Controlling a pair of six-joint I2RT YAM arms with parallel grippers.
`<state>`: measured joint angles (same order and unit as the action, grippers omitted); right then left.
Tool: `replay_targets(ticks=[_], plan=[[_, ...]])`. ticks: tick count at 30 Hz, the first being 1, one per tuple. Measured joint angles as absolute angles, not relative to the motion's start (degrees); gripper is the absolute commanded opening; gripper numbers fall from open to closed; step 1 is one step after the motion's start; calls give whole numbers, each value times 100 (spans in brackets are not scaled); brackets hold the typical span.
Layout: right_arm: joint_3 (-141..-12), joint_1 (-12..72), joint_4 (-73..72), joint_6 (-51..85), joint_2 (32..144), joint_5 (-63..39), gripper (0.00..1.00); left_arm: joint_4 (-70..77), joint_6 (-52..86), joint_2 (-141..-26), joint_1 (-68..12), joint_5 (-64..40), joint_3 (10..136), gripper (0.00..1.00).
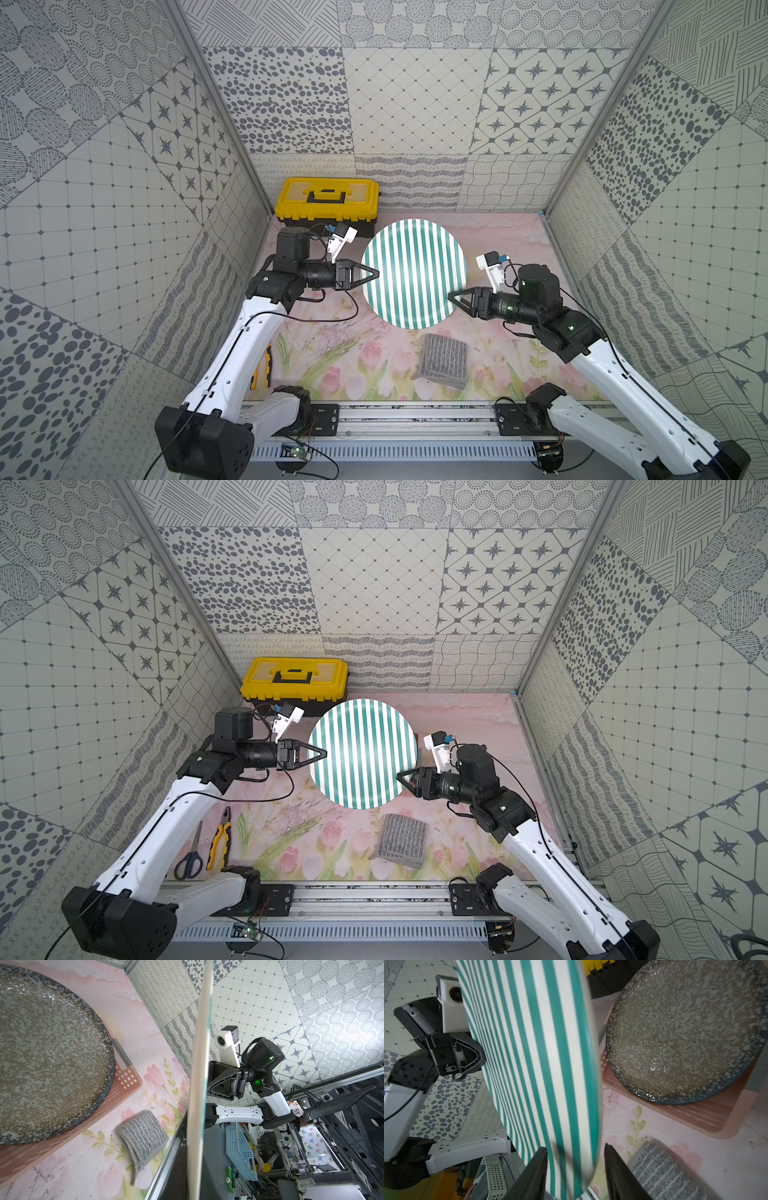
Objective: Wipe the wet plate dry
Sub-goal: Place the plate at the center of the board.
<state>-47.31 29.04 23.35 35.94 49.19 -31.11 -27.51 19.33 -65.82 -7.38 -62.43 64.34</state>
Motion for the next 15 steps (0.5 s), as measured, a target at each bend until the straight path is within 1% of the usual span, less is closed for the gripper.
replay_targets(ticks=[2, 3, 5, 7, 10, 11, 13, 14, 15], plan=[[-4731, 2882, 2108, 3673, 4987, -3227, 18, -2703, 1951, -6589, -740, -6294, 6434, 0], [-4731, 2873, 1981, 3771, 5015, -3341, 1, -2652, 1938, -6595, -729, -6285, 6429, 0], [-4735, 2753, 1662, 3981, 5006, -3837, 0, -2563, 1885, -6611, -679, -6169, 6418, 0], [-4827, 2674, 1586, 4058, 4842, -3990, 0, -2423, 1931, -6619, -659, -6370, 6414, 9], [-4829, 2488, 1404, 4095, 4864, -4145, 0, -2349, 1957, -6525, -661, -6233, 6451, 38], [-4834, 2427, 1304, 4130, 4884, -4182, 0, -2388, 1953, -6497, -670, -6082, 6455, 53], [-4834, 2130, 1168, 4244, 4884, -4193, 0, -2497, 1896, -6429, -692, -5819, 6497, 95], [-4834, 1911, 1125, 4335, 4901, -4180, 0, -2556, 1874, -6394, -692, -5671, 6532, 99], [-4834, 1673, 1111, 4405, 4921, -4125, 0, -2622, 1828, -6364, -690, -5531, 6569, 100]])
